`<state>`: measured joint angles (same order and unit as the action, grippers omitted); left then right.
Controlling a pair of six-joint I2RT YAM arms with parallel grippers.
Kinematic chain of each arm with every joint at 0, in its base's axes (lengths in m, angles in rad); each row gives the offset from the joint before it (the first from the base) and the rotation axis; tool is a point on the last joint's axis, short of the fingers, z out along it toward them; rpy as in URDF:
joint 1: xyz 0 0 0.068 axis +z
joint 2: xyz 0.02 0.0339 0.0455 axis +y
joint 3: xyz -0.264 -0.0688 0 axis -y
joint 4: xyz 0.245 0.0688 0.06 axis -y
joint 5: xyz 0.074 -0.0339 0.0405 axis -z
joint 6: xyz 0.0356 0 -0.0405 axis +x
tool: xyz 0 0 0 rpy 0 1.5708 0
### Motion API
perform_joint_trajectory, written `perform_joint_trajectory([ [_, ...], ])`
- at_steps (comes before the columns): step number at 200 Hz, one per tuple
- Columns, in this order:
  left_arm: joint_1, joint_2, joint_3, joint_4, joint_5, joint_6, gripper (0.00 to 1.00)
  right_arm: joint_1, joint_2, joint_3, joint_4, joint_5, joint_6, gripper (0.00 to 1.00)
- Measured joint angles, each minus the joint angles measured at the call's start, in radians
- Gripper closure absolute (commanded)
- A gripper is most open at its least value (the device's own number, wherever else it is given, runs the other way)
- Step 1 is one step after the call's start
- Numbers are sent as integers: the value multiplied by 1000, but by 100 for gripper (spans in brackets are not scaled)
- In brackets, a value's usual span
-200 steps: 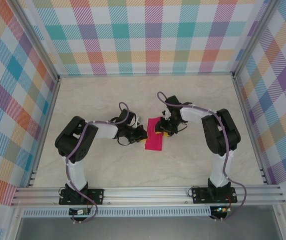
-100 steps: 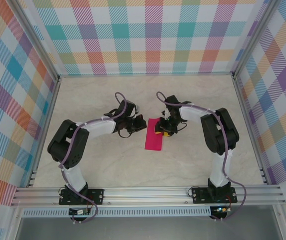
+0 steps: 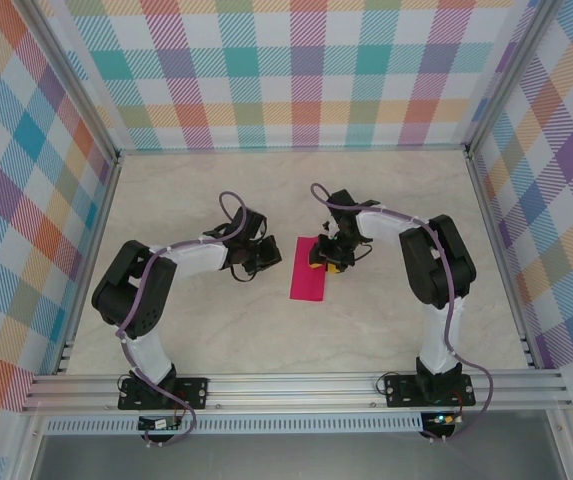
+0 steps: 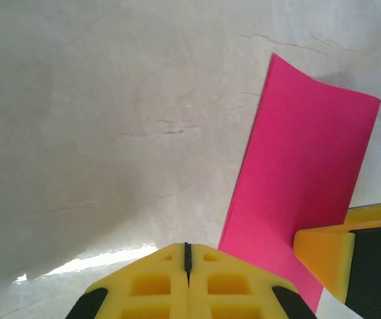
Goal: Fold a paper plane with a square sheet of paper (pick it up from the middle)
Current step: Hold the square sheet of paper at the center of the table.
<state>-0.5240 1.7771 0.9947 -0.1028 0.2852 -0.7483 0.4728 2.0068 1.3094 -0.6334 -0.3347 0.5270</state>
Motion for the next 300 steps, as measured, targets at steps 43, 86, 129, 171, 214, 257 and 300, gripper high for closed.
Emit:
perform_joint_trajectory([
  [43, 4, 0, -3, 1, 0, -4, 100, 0, 2, 2, -2, 1, 11, 57],
  [86, 6, 0, -3, 2, 2, -7, 100, 0, 8, 8, -8, -2, 8, 55],
  [129, 6, 0, -4, 10, 27, -6, 100, 0, 15, 15, -16, -3, 2, 54],
  [171, 6, 0, -4, 43, 81, 5, 100, 0, 22, 16, -27, -4, -9, 53],
  [214, 6, 0, -4, 54, 92, 6, 100, 1, 31, 22, -36, -3, -13, 52],
  [257, 6, 1, -4, 54, 92, 12, 100, 2, 41, 36, -53, -3, -16, 52],
  [300, 6, 11, -3, 54, 93, 13, 100, 3, 42, 37, -56, 5, -19, 55],
])
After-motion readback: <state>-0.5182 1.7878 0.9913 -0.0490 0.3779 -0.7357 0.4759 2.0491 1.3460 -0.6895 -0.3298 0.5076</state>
